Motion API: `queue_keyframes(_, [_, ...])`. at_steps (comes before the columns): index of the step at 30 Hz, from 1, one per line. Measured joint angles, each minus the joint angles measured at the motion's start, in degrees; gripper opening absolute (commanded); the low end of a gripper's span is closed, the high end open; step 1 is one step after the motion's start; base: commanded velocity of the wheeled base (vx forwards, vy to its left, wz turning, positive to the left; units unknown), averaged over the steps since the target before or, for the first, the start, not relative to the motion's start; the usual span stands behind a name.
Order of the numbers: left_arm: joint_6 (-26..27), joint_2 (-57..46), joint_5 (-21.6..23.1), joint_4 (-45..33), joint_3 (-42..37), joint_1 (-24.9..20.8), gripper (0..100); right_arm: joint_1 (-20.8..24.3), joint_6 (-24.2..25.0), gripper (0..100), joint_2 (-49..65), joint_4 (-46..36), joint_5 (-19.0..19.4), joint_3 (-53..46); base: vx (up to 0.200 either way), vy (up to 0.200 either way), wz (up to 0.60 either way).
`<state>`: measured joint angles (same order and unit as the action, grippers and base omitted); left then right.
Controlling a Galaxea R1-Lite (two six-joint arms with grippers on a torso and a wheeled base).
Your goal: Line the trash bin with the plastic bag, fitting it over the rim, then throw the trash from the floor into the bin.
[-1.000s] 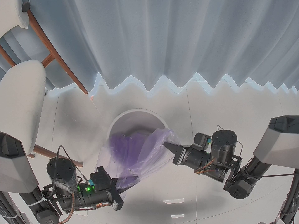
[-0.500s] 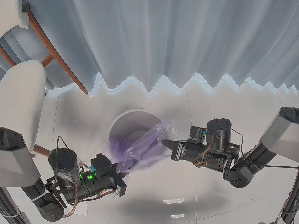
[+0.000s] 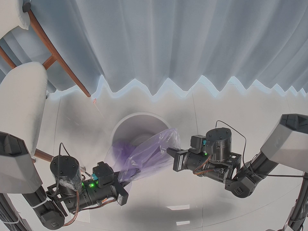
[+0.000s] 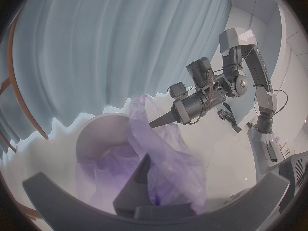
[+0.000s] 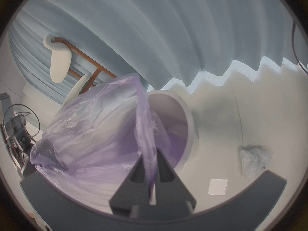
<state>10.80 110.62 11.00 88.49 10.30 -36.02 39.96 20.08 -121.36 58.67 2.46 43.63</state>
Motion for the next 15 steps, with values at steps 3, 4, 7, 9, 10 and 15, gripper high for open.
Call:
queue_keyframes(3, [-0.2,0.1,-0.1,0.0,-0.7,-0.1,0,0.4,0.0,0,-0.2,0.9,-1.3,-1.4,0.0,0.0,0.0])
queue_keyframes(4, [-0.2,-0.1,-0.2,0.0,-1.1,-0.1,0,0.4,0.0,0,-0.2,1.0,-1.6,-1.7,0.2,0.0,0.0])
queue_keyframes(7, [-0.5,-0.9,-1.0,-0.1,-2.1,-0.1,0,0.6,0.0,0,-0.3,1.2,-1.9,-2.3,0.2,0.0,0.0])
queue_keyframes(9, [-0.8,-1.6,-1.7,-0.1,-2.6,0.0,0,0.6,0.0,0,-0.3,1.2,-1.9,-2.5,0.2,0.0,0.0])
queue_keyframes(10, [-0.7,-1.9,-1.8,-0.1,-2.8,0.0,0,0.7,0.0,0,-0.3,1.2,-1.9,-2.6,0.2,0.0,0.0])
queue_keyframes(15, [-0.1,-2.1,-1.9,-0.1,-3.1,0.1,0,0.6,0.1,0,-0.3,1.2,-2.0,-2.8,0.08,0.0,0.0])
